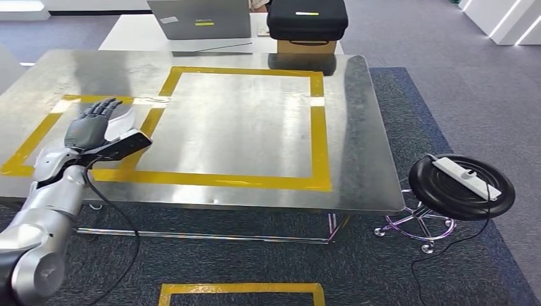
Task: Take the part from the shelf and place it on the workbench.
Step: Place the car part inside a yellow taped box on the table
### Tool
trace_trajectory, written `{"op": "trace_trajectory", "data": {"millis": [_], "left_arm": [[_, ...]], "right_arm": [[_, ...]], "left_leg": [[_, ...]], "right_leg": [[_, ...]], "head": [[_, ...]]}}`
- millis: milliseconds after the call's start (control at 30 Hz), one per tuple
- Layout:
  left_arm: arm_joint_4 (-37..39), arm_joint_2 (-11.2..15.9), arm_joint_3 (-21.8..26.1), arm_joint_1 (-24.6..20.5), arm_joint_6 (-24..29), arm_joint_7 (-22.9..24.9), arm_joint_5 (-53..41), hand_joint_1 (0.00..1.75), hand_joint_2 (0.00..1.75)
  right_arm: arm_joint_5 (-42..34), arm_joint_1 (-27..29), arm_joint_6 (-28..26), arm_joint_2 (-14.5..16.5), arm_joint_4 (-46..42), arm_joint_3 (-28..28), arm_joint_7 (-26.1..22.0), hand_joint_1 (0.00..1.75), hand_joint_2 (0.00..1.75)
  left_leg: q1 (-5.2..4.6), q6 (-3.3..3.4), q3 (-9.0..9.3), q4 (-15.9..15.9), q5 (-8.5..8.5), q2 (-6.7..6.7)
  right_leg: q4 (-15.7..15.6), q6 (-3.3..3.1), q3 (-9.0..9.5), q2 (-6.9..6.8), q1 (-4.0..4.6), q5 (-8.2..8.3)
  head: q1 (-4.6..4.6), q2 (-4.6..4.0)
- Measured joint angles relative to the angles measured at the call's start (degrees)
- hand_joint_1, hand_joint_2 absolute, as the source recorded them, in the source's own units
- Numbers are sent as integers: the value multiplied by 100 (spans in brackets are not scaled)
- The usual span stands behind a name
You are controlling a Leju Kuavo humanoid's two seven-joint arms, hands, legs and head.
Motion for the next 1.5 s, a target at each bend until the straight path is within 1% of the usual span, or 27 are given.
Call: {"op": "trace_trajectory", "data": {"millis": [67,200,333,467,600,800,867,967,1100,1200,1333,1500], "left_arm": [[-532,-171,23,247,-271,-184,397,0,175],[-1729,-470,-8,843,-852,-209,1156,0,0],[-2775,-708,-71,1411,-1269,-228,1955,0,0],[-3410,-844,-112,1774,-1334,-228,2188,0,0],[-3825,-956,-176,2105,-1315,-230,2228,0,0],[-4223,-1069,-286,2479,-1224,-246,2177,0,0],[-4393,-1131,-363,2699,-1108,-214,2071,0,0],[-4658,-1220,-491,3143,-951,-186,2008,0,0],[-4939,-1274,-572,3642,-873,-233,2062,0,0],[-5054,-1285,-587,3822,-856,-250,2089,0,0],[-5138,-1309,-589,3910,-805,-219,2029,0,0],[-5227,-1431,-614,3918,-736,52,1795,0,0]], "right_arm": [[-19,35,-16,0,0,0,-8,0,0],[-55,87,-55,0,2,-4,7,0,0],[-70,102,-75,0,0,-12,9,0,0],[-79,112,-79,0,0,-23,7,0,0],[-83,115,-79,0,0,-43,-7,0,0],[-155,118,-92,0,0,-72,-10,0,0],[-218,120,-112,0,0,-107,-10,0,0],[-307,126,-147,0,0,-184,-6,0,0],[-363,136,-168,0,0,-268,22,0,0],[-365,138,-169,0,0,-306,37,0,0],[-345,139,-171,0,0,-330,43,0,0],[-322,135,-173,0,0,-334,1,0,0]], "left_leg": [[0,0,0,0,-1,1],[0,0,0,0,-1,4],[1,-2,0,0,-3,5],[1,-2,0,-1,-3,4],[1,-2,0,-1,-3,4],[0,-2,0,-1,-3,4],[0,-1,0,-1,-3,4],[0,-1,0,-1,-7,4],[0,-1,0,-1,-11,4],[1,-2,0,-1,-12,2],[2,-3,1,-1,-10,2],[-9,2,1,0,-11,2]], "right_leg": [[0,0,-1,2,0,0],[-1,0,-4,3,0,-1],[-1,-2,-4,3,0,-3],[0,-2,-3,1,1,-3],[0,-2,-3,1,1,-3],[0,-2,0,1,1,-2],[0,-2,0,2,0,-3],[-1,-3,-1,2,0,-5],[-2,-7,-3,0,0,-12],[-2,-8,-3,-3,1,-13],[-1,-8,-3,-3,2,-12],[-3,1,1,-4,-9,-6]], "head": [[1,0],[0,0],[0,0],[1,0],[1,0],[1,0],[1,0],[1,0],[0,0],[1,0],[1,0],[1,0]]}}
